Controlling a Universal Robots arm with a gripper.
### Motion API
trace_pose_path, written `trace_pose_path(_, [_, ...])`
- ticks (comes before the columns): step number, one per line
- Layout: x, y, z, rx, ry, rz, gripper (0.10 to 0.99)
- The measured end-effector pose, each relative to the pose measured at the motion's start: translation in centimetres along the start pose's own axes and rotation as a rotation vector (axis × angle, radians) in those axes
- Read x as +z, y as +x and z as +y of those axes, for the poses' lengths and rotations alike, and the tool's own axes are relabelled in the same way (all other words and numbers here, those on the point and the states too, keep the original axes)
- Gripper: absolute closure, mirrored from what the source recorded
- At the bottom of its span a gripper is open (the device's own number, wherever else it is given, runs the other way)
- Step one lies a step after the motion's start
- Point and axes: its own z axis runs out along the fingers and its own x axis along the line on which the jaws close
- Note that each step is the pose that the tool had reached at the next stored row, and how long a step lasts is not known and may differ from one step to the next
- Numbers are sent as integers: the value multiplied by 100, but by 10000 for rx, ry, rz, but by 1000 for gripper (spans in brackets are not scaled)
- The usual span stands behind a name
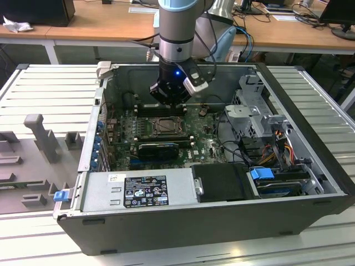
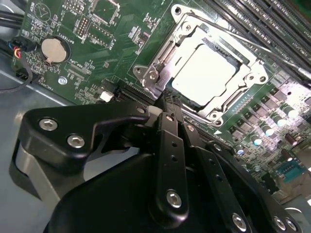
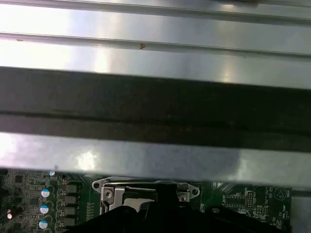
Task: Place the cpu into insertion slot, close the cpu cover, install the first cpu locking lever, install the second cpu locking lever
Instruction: 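Install the second cpu locking lever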
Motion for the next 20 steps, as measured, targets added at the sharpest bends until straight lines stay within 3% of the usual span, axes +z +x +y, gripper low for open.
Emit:
trace_pose_path(7, [-4,3,-39,1,2,1,980])
trace_pose_path(15, [-138,0,-42,0,2,1,980])
trace_pose_path(20, [-140,7,-163,2,0,0,980])
